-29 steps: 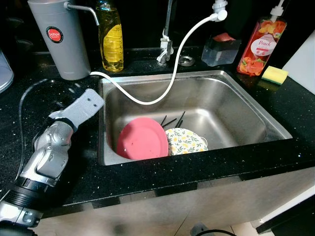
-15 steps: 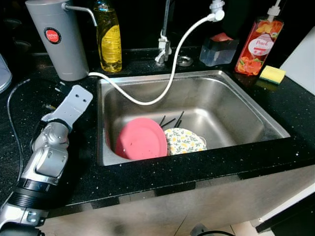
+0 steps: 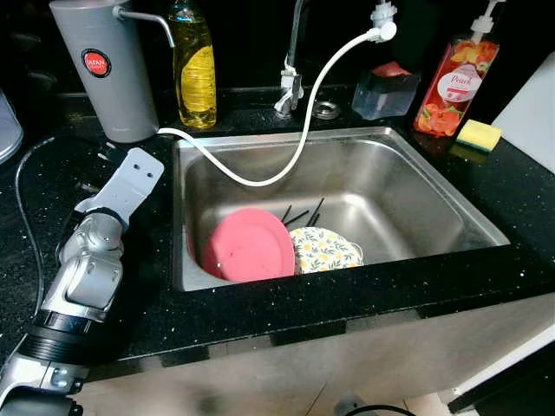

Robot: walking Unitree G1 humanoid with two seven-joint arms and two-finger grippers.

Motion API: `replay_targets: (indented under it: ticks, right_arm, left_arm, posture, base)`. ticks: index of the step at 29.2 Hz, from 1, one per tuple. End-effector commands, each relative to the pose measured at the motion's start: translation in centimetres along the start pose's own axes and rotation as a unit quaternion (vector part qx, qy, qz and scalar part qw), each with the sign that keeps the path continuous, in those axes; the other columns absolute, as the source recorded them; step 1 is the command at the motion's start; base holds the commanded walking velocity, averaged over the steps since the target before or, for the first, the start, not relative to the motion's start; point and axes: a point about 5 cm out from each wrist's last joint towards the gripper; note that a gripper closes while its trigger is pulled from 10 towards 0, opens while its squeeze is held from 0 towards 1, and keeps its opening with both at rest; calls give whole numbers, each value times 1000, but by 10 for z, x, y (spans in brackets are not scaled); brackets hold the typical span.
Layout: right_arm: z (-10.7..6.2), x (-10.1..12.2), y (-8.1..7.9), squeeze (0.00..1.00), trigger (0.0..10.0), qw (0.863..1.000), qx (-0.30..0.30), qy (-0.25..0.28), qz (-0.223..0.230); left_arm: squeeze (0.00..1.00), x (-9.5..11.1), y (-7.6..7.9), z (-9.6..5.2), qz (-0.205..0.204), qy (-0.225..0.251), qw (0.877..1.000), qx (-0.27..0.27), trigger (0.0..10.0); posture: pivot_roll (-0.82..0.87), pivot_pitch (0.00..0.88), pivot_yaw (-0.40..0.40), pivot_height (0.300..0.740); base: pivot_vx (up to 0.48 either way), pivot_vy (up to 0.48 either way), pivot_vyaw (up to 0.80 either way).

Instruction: Kitchen organization

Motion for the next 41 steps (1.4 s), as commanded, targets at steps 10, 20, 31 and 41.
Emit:
replay_targets:
  ticks: [10,20,31,41]
  right_arm:
    - [0,-2,-3,0,10000,1000,1,-5,12]
    - [0,-2,-4,0,10000,1000,1,-6,17]
    - [0,-4,-5,0,10000,1000,2,-8,17]
    - [-1,-6,-5,0,10000,1000,2,-10,11]
  left_arm:
    - [0,-10,6,-3,3,-24,1000,-7,10000]
    - [0,-9,7,-2,7,-20,1000,-14,10000]
    - [0,-8,7,-4,4,-19,1000,-14,10000]
    - [0,-7,9,-5,4,-18,1000,-14,10000]
  posture:
    - [98,8,-47,740]
    - [91,11,-39,740]
    - [99,12,-41,740]
    - [101,20,-33,740]
  base:
    - [0,0,0]
    - [0,0,0]
    - [0,0,0]
    - [0,0,0]
Point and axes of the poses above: a point about 5 cm out from each wrist's last joint towards the gripper, its own z axis pointing out of the wrist towards the gripper, its own x axis along the axis of the wrist's last joint, y = z × x, and after that the axes turned 6 degrees about -z, right-handed
